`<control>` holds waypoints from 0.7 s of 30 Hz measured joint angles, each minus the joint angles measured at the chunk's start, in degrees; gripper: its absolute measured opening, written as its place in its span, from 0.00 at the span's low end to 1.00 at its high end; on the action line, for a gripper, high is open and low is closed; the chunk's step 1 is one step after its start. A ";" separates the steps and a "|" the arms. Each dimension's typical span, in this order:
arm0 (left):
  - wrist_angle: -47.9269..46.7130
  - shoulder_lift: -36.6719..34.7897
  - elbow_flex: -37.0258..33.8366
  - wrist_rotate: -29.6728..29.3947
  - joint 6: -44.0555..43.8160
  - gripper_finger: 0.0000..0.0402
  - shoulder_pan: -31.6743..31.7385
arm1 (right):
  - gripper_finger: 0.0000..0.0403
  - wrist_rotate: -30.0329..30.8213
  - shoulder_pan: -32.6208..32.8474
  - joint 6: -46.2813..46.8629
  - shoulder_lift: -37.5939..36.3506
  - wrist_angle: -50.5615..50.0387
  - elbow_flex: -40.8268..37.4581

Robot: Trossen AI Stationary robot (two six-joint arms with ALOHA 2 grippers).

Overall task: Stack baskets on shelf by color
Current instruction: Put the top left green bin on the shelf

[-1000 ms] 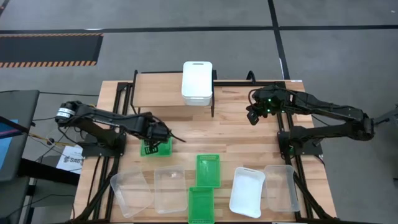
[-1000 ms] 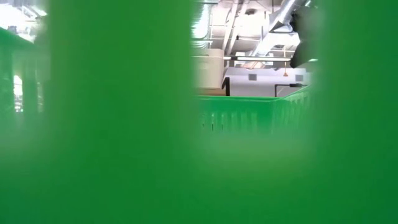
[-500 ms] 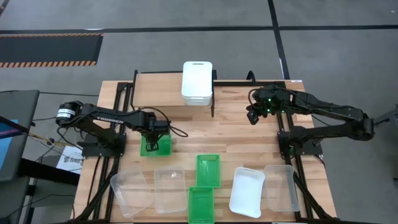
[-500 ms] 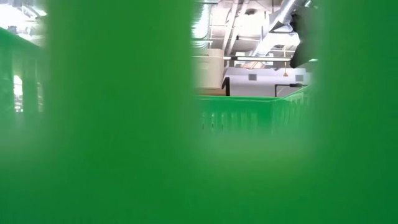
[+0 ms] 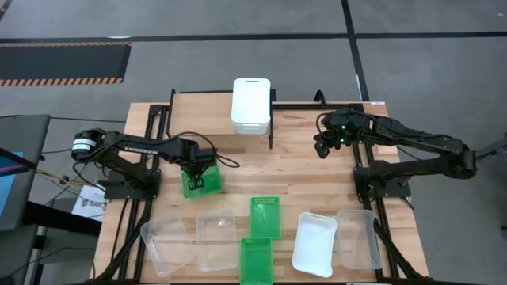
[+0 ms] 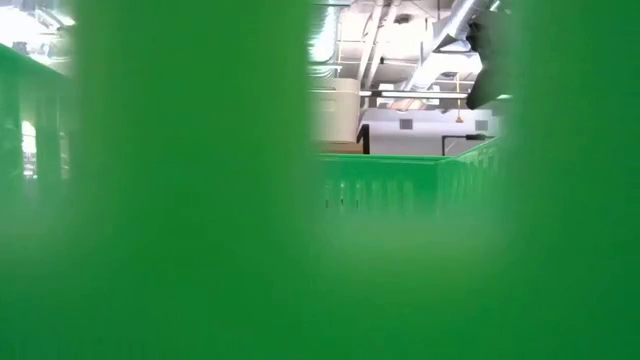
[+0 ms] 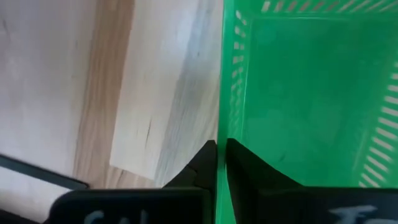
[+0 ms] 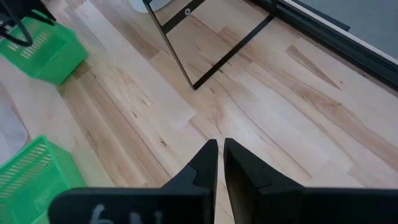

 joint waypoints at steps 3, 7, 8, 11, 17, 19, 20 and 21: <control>-0.62 0.03 0.66 0.38 -3.56 0.01 0.67 | 0.13 0.00 0.00 -0.08 -0.01 -0.02 0.00; -5.09 0.04 4.35 0.55 -10.30 0.00 1.58 | 0.13 0.02 0.00 -0.41 -0.02 0.00 0.00; -6.28 0.04 5.63 0.18 -11.56 0.00 1.69 | 0.13 0.02 0.00 -0.46 -0.02 0.00 0.00; -8.50 0.04 9.72 -0.82 -15.11 0.00 2.10 | 0.13 0.05 -0.02 -0.49 -0.02 0.00 0.00; -13.13 0.04 18.94 2.42 -23.05 0.00 2.76 | 0.13 0.05 -0.02 -0.50 0.00 0.00 0.00; -15.03 0.04 21.80 4.76 -25.35 0.00 2.74 | 0.13 0.06 -0.02 -0.50 -0.02 0.00 0.00; -16.26 0.04 23.23 5.59 -26.89 0.00 2.74 | 0.13 0.16 -0.02 -0.50 0.00 0.00 0.00; -17.68 0.04 24.59 6.42 -28.79 0.00 2.74 | 0.13 0.29 -0.02 -0.52 -0.01 0.00 0.00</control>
